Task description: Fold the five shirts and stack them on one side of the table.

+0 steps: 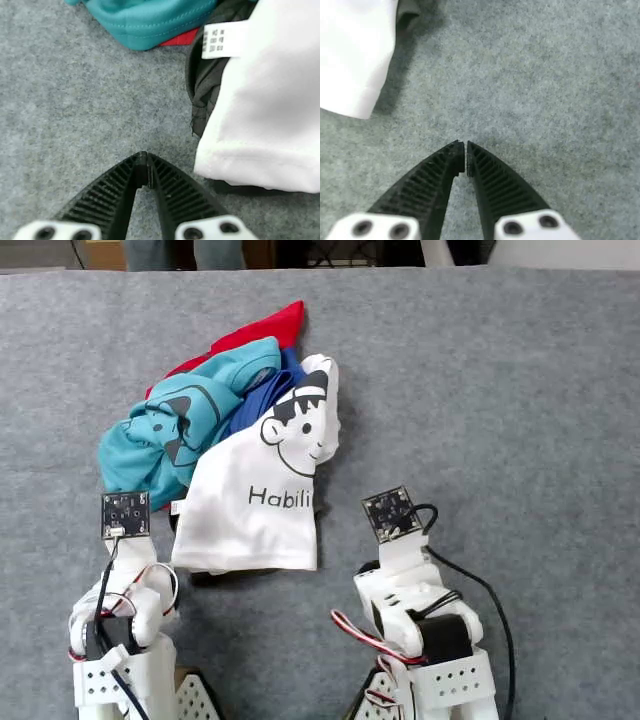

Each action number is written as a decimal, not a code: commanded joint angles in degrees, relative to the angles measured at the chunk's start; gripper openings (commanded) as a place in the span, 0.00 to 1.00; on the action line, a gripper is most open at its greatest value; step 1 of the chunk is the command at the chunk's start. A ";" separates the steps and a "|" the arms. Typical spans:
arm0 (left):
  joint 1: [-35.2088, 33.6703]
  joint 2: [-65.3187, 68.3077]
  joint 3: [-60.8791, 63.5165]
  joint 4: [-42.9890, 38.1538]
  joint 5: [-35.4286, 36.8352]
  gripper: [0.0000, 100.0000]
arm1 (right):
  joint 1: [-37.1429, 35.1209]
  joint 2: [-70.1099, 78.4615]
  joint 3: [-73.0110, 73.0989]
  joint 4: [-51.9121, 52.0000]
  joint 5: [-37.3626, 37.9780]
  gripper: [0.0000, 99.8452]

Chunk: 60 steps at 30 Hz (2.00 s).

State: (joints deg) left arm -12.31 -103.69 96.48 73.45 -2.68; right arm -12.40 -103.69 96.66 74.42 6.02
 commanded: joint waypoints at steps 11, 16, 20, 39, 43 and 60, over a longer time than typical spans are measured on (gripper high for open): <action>0.40 -0.26 0.84 -0.62 -0.26 0.03 | -0.18 -4.09 -0.13 0.00 0.00 0.02; 0.40 -0.26 0.84 -0.62 -0.26 0.03 | -0.18 -4.09 -0.13 0.00 0.00 0.02; 0.40 -0.26 0.84 -0.62 -0.26 0.03 | -0.18 -4.09 -0.13 0.00 0.00 0.02; 0.31 -0.26 0.84 -0.62 -0.26 0.03 | -2.99 -3.56 -18.68 -2.46 -0.18 0.02; 0.40 -0.26 0.84 -0.62 -0.26 0.03 | -7.82 -3.56 -20.53 -5.98 -0.18 0.02; 0.40 -0.26 0.84 -0.62 -0.26 0.03 | -17.41 6.20 -23.08 -30.33 -0.18 0.02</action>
State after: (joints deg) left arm -12.31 -103.69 96.48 73.45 -2.68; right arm -29.19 -102.29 78.11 49.71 5.85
